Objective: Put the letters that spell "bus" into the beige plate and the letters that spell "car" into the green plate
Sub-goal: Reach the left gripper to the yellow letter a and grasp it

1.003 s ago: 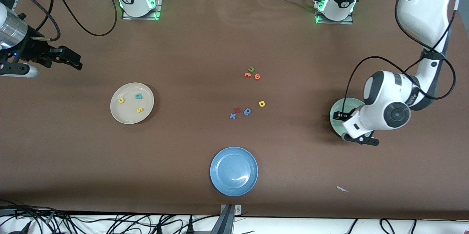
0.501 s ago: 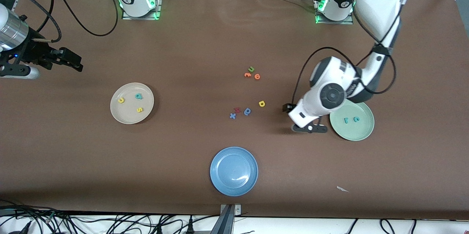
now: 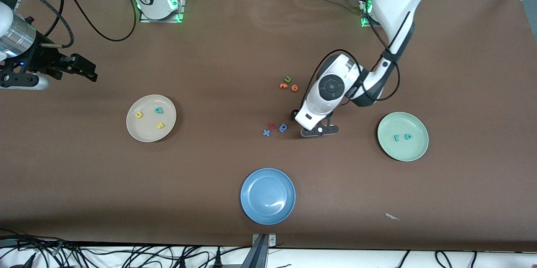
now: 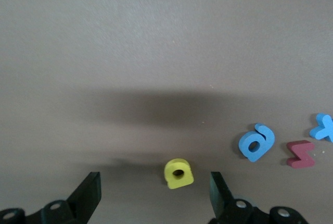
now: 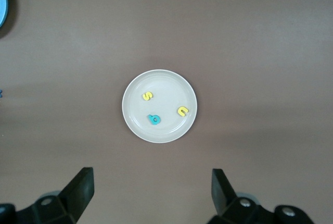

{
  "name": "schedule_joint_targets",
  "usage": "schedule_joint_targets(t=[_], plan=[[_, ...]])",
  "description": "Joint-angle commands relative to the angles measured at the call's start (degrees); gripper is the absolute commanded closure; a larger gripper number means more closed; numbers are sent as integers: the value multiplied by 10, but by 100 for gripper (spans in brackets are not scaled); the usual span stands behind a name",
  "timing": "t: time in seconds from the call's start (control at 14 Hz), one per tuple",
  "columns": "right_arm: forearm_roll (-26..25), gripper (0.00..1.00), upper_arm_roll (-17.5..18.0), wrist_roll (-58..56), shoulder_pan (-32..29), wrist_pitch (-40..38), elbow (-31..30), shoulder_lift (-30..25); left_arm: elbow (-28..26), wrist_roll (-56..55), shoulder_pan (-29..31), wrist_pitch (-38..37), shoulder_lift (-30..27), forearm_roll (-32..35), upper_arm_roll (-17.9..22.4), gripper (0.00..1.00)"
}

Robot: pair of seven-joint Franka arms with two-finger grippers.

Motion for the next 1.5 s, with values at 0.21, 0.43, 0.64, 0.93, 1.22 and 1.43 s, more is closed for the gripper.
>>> schedule_joint_targets(t=[0.21,0.43,0.64,0.93,1.22,1.43], plan=[[-2,0,-1,-7,3,-8,11,1,45,-70,-12,9,44,48,9,17],[-2,0,-1,-7,3,-9,10,1,46,-88,-21,9,50,47,10,25],[-2,0,-1,-7,3,-8,11,1,50,-93,-25,8,52,47,10,29],[-2,0,-2,-7,3,-9,10,1,49,-96,-28,3,50,47,10,39],[-2,0,-2,-7,3,-9,10,1,43,-100,-33,0,49,47,10,48],[-2,0,-3,-7,2,-9,10,1,40,-105,-36,-7,49,47,9,54]])
